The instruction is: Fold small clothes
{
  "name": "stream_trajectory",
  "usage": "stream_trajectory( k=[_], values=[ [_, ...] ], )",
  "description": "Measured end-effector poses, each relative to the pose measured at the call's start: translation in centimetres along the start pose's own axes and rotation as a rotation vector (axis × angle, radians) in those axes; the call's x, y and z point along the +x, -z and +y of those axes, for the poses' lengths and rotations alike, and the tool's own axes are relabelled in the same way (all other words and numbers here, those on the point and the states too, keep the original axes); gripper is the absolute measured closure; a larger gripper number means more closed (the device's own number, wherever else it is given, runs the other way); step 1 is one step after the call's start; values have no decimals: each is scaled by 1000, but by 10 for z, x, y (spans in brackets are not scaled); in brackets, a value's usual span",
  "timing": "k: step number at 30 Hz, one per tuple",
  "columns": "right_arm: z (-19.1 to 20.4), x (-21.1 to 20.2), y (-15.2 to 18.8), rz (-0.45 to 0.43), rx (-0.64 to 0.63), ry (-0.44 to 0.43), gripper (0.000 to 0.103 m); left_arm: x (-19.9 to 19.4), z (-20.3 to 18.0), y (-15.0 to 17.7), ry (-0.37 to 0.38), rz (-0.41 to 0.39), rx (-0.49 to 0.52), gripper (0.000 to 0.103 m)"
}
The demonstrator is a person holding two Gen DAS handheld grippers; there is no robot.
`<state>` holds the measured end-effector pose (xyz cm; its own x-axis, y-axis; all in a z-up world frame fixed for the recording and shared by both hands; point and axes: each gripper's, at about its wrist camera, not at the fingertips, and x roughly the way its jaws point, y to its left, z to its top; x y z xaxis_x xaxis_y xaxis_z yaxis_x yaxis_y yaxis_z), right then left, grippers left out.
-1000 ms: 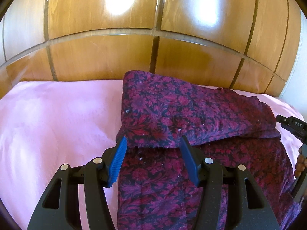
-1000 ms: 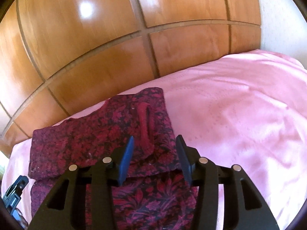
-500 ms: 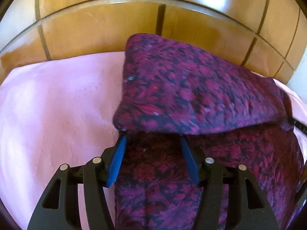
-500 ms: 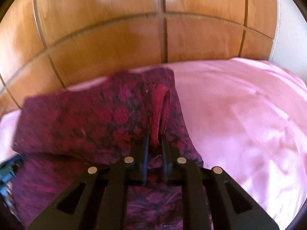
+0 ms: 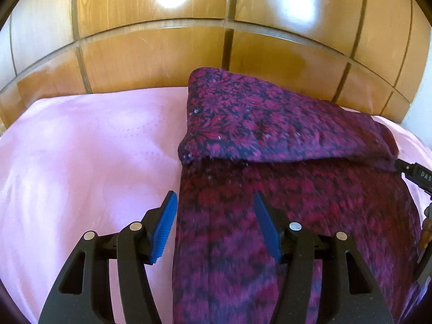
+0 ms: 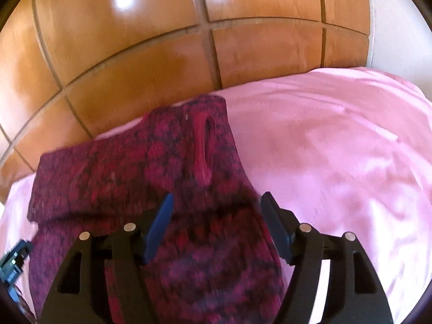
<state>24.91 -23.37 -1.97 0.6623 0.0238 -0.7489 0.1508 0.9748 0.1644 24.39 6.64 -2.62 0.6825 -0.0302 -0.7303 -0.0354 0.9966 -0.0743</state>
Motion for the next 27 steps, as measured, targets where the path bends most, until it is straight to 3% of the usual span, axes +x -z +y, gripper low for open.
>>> stream_trajectory(
  k=[8, 19, 27],
  values=[
    [-6, -22, 37, 76, -44, -27, 26, -20, -1, 26, 8, 17, 23, 45],
    [-35, -56, 91, 145, -13, -89, 25, -48, 3, 71, 40, 59, 3, 45],
    [-45, -87, 122, 190, -43, -152, 25, -79, 23, 108, 107, 90, -27, 45]
  ],
)
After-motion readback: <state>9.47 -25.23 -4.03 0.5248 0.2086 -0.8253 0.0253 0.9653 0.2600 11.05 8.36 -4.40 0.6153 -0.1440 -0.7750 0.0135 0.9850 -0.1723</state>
